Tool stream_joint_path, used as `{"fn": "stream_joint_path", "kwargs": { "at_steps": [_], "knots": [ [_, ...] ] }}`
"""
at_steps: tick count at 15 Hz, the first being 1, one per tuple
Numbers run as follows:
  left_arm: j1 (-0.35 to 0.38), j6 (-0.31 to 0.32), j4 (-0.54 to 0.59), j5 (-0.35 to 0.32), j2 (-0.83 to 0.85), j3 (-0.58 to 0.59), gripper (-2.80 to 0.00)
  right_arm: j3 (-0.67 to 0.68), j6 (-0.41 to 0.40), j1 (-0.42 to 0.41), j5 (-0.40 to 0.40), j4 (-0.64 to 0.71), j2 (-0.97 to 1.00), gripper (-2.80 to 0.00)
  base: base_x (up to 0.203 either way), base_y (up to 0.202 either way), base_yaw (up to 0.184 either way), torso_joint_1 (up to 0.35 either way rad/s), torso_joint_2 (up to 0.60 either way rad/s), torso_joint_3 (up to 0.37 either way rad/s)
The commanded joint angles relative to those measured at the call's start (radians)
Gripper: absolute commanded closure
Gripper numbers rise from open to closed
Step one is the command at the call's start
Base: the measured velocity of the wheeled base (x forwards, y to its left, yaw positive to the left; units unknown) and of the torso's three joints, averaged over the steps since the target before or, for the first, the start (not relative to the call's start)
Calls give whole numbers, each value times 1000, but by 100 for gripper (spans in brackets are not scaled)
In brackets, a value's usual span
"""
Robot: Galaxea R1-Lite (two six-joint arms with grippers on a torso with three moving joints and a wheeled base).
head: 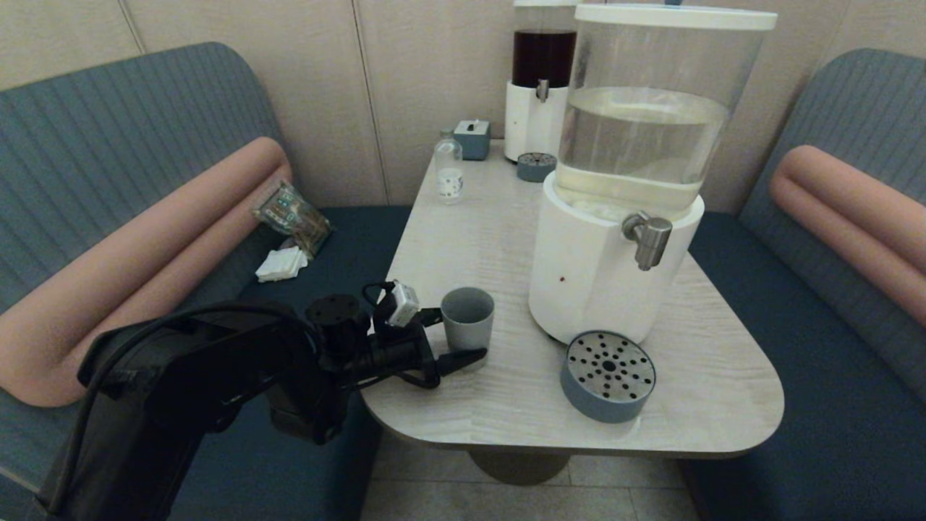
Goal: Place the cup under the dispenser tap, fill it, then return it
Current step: Pick up the cup
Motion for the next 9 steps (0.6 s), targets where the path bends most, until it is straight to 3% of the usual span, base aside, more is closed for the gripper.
{"fn": "stream_joint_path", "kwargs": {
  "at_steps": [1,6,9],
  "knots": [
    [-10,-26,-8,32,32,-49,0,0,0,0,0,0,1,0,0,0,0,0,0,0],
    [-40,-22,-8,36,-25,3,0,0,0,0,0,0,1,0,0,0,0,0,0,0],
    [-113,-31,-8,70,-148,97,0,0,0,0,0,0,1,0,0,0,0,0,0,0]
  ]
}}
